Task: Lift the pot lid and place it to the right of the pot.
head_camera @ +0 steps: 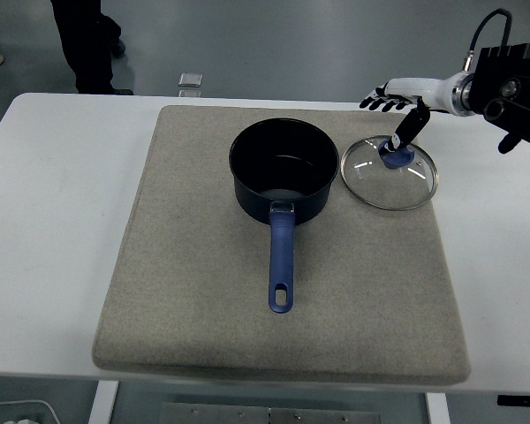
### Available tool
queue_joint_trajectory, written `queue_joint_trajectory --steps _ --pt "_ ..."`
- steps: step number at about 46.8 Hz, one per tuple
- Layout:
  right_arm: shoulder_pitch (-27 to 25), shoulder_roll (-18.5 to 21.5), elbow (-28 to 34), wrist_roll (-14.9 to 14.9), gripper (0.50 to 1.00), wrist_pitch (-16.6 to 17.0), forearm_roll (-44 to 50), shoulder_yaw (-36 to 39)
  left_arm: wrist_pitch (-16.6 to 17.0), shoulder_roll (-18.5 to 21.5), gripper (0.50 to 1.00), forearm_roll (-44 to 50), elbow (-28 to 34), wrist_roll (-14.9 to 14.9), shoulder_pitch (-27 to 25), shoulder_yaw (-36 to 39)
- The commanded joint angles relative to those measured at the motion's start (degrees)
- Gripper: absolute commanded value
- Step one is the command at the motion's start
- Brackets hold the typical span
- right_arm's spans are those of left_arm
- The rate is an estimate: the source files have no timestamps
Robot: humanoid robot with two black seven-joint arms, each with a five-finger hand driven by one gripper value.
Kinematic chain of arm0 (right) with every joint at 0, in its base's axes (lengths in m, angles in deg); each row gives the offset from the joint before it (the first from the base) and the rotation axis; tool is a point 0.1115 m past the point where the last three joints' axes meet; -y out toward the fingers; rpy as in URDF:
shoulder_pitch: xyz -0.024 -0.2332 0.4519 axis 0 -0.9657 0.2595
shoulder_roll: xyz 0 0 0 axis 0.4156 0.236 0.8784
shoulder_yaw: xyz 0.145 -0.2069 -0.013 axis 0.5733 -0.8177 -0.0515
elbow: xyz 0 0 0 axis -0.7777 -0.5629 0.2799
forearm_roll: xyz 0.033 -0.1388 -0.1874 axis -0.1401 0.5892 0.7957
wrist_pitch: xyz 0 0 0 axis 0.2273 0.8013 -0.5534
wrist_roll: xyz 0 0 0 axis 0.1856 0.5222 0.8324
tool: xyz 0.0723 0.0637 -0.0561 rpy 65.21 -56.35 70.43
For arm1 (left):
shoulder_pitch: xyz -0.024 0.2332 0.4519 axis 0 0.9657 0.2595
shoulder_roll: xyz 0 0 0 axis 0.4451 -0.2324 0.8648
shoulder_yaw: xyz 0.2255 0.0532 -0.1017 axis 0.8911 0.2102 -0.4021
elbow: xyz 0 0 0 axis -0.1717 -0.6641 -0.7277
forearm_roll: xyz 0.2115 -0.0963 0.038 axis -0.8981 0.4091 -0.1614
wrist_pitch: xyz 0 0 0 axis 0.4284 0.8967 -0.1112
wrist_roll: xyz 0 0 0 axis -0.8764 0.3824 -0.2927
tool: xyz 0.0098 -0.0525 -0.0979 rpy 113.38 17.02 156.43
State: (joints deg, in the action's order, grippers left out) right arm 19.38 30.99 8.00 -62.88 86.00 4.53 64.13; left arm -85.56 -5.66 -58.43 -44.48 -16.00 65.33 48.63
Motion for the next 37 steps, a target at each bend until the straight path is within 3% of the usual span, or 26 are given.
queue_joint_trajectory --steps 1,21,29,37 --pt "0.0 -0.1 0.0 0.1 0.907 -0.1 -3.5 0.2 0.0 0.0 1.0 0.0 0.0 0.0 0.0 0.0" --pt "-0.1 -0.4 0.0 0.2 0.905 -0.8 -27.5 0.6 0.0 0.0 1.0 0.0 0.0 0.0 0.0 0.0" --pt "-3.2 0.0 0.0 0.2 0.905 -4.0 -33.1 8.9 0.0 0.0 1.0 0.1 0.0 0.0 0.0 0.0" --pt "-8.4 0.6 0.0 0.2 0.905 -4.4 -33.9 18.6 0.0 0.0 1.0 0.1 0.0 0.0 0.0 0.0"
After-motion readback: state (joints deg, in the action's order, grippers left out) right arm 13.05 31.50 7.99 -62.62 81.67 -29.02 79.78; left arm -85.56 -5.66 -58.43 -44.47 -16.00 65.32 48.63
